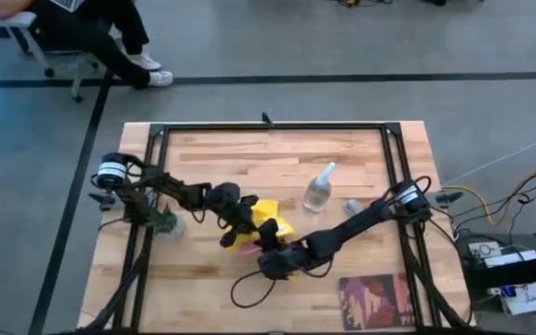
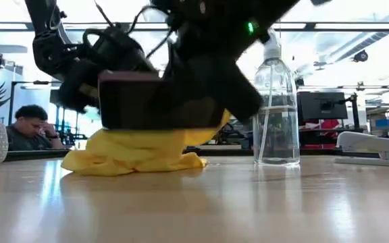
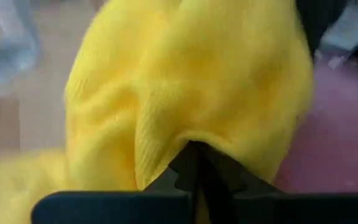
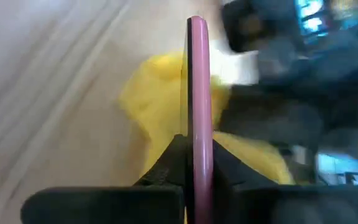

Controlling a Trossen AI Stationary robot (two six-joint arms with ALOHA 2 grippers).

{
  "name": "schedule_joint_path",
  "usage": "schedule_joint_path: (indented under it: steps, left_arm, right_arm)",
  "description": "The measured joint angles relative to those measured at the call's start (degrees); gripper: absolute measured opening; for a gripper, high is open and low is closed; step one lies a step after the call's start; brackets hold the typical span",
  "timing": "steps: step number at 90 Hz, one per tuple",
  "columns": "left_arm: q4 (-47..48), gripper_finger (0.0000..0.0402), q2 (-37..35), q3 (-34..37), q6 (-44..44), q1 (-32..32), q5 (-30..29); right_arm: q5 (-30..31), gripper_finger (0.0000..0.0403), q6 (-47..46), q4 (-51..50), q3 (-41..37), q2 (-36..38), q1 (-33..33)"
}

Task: Apply microfiber cloth
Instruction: Wipe the front and back of the cellphone with the yellow microfiber cloth

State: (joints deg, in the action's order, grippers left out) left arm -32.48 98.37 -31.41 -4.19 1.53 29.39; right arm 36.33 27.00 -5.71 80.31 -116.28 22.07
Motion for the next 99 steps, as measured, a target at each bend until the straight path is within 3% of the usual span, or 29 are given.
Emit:
schedule_joint_path:
  steps: [28,46,57,73,87,99]
  left_arm:
    - [4.0,0.0016,-0.9,1.1,3.2,2.4,-1.3]
    - [8.7,0.0091,-5.3,1.2,3.9,3.8,-1.5]
    - [16.7,0.0158,-10.5,1.3,3.4,5.0,-2.1]
    - [35.7,0.0231,-21.6,1.3,1.2,6.0,-3.9]
    - [50.1,0.0249,-32.2,1.3,4.7,6.0,-11.2]
    - [51.9,0.0239,-39.0,1.8,9.6,6.0,-17.7]
  right_arm:
    - [0.1,0.0003,-2.7,-1.0,0.0,4.6,-1.5]
    - [-2.2,0.0003,-2.0,-0.8,-0.3,4.2,-3.3]
    - [-3.7,0.0003,2.0,2.1,-1.1,3.7,-4.2]
    - [-5.6,0.0003,8.3,7.7,-2.2,3.6,-5.8]
    - [-6.6,0.0003,14.3,14.0,-4.0,0.4,-7.1]
    - [-6.0,0.0003,18.9,19.7,-4.2,-3.9,-7.2]
